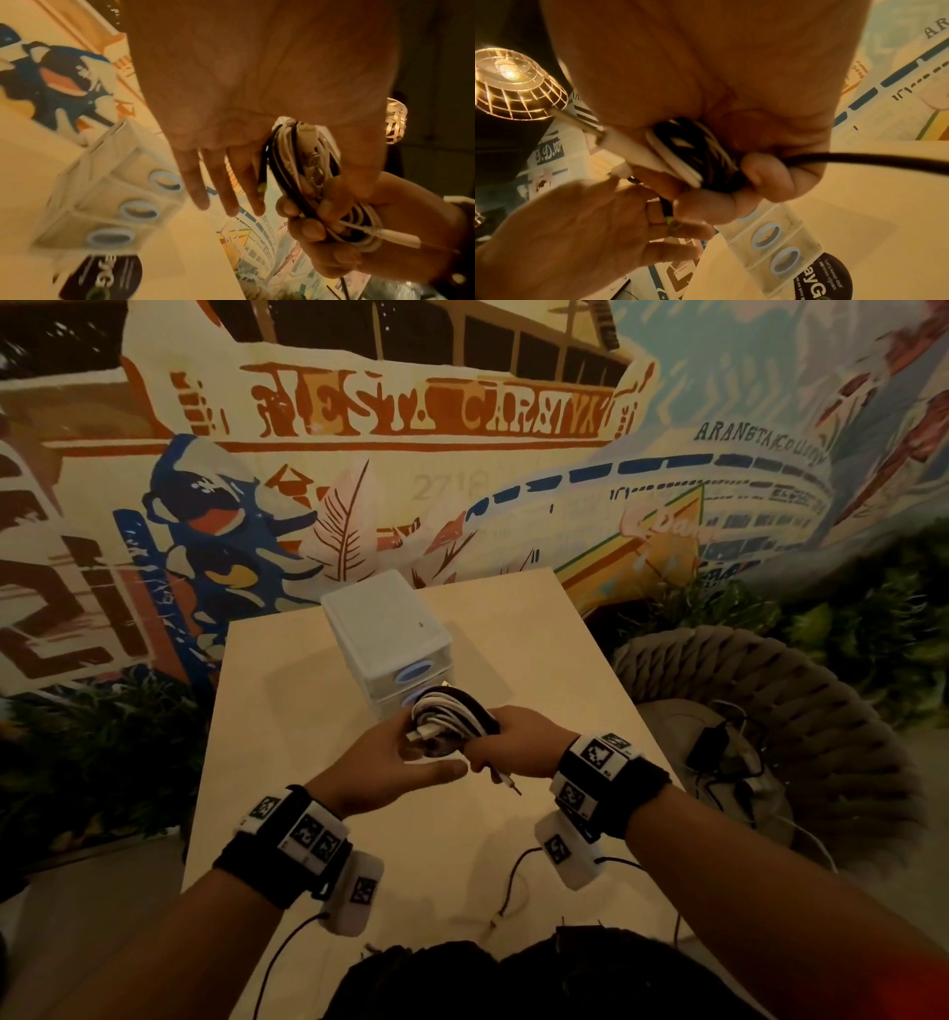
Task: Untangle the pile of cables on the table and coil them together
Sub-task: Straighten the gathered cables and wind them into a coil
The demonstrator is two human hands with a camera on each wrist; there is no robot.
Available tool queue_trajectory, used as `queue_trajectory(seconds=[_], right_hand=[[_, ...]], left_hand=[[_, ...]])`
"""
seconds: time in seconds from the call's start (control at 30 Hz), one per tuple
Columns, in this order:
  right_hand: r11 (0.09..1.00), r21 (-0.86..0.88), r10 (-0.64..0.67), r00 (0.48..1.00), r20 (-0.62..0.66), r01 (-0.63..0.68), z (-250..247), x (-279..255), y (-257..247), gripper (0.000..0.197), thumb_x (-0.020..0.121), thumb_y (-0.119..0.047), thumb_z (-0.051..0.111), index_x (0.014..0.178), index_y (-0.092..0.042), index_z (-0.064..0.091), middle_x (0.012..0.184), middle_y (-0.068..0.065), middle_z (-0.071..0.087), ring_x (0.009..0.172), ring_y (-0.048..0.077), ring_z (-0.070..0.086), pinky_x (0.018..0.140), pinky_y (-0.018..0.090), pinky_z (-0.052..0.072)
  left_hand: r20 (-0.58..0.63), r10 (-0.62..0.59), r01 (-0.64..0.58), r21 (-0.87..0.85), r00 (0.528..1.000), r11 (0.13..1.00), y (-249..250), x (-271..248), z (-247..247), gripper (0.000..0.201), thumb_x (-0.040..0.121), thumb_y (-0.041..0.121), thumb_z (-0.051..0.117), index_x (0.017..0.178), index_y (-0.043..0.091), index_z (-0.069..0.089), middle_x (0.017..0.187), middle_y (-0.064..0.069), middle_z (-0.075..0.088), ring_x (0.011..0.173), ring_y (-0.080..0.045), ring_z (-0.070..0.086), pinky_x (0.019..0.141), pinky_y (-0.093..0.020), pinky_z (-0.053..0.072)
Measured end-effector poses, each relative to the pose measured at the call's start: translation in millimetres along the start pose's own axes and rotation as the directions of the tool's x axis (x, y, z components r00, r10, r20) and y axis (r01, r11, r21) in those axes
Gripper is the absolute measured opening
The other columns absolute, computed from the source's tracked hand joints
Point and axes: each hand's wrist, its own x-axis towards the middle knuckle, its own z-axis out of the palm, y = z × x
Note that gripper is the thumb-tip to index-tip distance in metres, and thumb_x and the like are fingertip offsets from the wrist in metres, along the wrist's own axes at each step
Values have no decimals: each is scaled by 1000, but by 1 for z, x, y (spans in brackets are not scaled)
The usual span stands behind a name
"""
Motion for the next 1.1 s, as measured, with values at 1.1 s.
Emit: queue_trajectory(seconds=[1.1], right_hand=[[785,584,47,959,279,-208,8,4,12,66,104,-47,24,88,0,67,84,19,66,55,20,40,56,31,29]], left_hand=[[159,159,-220,827,974,518,41,12,-8,36,78,37,83,107,24,65,97,5,70,88,-16,65,74,-27,49]])
